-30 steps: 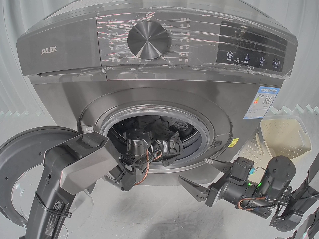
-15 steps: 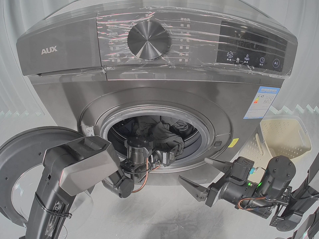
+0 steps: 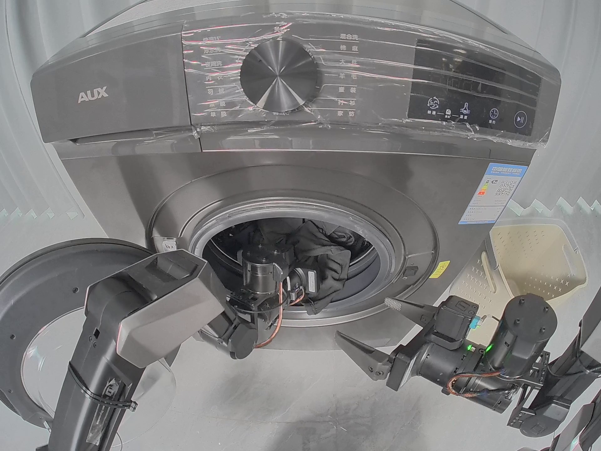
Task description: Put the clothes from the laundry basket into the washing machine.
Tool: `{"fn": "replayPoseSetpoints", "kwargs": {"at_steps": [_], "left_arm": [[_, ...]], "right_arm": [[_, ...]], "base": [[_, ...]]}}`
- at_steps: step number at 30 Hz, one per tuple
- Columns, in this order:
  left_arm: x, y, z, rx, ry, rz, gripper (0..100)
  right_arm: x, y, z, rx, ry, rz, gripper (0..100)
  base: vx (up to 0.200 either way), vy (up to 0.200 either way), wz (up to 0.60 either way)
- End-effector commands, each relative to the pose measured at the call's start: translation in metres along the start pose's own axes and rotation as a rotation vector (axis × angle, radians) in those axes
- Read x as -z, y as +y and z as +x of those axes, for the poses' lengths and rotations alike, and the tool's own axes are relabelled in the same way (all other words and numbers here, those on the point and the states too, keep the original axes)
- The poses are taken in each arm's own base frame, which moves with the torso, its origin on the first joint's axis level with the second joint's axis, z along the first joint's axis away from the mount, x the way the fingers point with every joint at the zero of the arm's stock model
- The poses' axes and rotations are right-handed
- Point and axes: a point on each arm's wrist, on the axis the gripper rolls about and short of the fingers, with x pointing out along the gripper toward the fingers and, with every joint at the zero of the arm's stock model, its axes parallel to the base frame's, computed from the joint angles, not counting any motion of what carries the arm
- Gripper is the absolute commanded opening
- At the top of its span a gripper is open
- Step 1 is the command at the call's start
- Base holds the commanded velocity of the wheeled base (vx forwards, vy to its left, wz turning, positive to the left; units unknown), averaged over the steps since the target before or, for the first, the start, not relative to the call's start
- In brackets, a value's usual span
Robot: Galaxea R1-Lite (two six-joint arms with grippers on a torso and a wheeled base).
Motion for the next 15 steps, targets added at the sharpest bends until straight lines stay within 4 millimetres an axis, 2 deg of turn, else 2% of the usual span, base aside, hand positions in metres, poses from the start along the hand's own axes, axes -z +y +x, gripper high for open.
{"fn": "replayPoseSetpoints", "kwargs": {"at_steps": [1, 11, 15], "left_arm": [[-0.013, 0.007, 0.022, -0.045, -0.093, -0.019, 0], [-0.044, 0.013, 0.049, -0.075, -0.282, -0.042, 0], [-0.048, 0.012, 0.055, -0.071, -0.317, -0.046, 0]], "right_arm": [[0.0, 0.0, 0.0, -0.001, 0.001, 0.0, 100], [0.0, 0.0, 0.0, -0.001, 0.0, 0.0, 100], [0.0, 0.0, 0.0, -0.001, -0.002, 0.0, 100]], "base": [[0.0, 0.0, 0.0], [0.0, 0.0, 0.0], [0.0, 0.0, 0.0]]}}
